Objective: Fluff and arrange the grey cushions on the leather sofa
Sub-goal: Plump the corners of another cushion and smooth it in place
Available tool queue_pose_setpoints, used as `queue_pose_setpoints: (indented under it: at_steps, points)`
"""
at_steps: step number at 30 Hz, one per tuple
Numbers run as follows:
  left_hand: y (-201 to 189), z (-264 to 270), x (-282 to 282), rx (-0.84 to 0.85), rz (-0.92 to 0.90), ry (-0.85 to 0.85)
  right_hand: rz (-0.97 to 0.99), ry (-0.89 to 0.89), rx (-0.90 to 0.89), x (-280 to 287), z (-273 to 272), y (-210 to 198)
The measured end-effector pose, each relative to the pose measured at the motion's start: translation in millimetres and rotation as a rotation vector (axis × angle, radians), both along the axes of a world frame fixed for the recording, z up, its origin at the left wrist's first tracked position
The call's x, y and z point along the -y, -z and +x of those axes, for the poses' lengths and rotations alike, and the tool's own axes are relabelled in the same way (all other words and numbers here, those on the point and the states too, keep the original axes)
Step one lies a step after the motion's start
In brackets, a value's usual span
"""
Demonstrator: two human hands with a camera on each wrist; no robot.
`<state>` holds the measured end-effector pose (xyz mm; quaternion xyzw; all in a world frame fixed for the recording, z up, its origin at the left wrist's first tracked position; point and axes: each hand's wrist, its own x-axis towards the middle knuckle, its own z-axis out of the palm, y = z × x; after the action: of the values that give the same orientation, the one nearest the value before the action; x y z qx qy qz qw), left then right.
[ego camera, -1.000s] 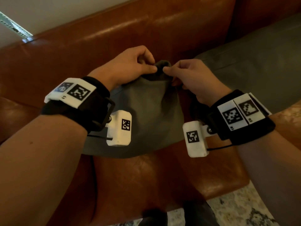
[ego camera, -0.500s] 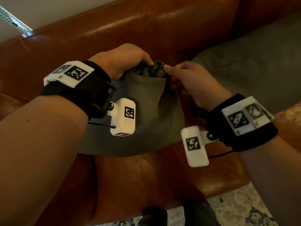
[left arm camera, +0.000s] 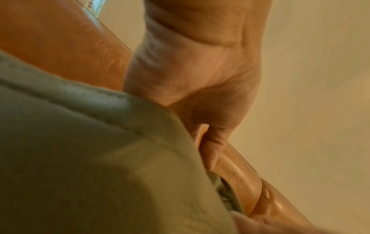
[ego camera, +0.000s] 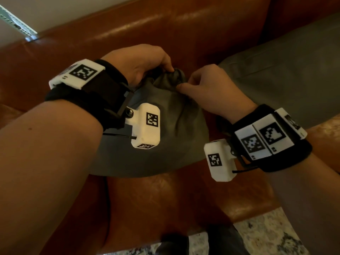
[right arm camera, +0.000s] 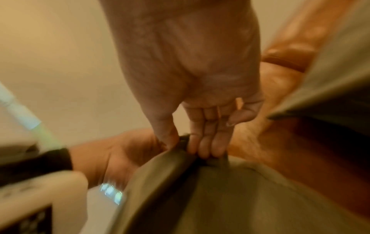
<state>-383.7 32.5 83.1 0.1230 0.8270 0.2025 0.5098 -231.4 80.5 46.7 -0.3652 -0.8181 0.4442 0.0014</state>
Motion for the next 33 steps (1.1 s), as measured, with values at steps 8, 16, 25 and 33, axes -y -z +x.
queue_pose_setpoints:
  at_steps: [8, 16, 25, 33]
  points:
    - [11, -3, 15, 0.033, 0.304, 0.226, -0.363, 0.13, -0.217, -2, 20, 6]
    - [24, -4, 28, 0.137, 0.501, 0.22, -0.326, 0.307, -0.503, 16, 7, 8]
    - [44, 17, 38, -0.658, 0.628, 0.27, -0.509, 0.651, -0.564, 24, -7, 21]
    - [79, 26, 84, -0.98, 0.396, 0.546, -0.269, 0.656, -0.422, -1, -2, 25]
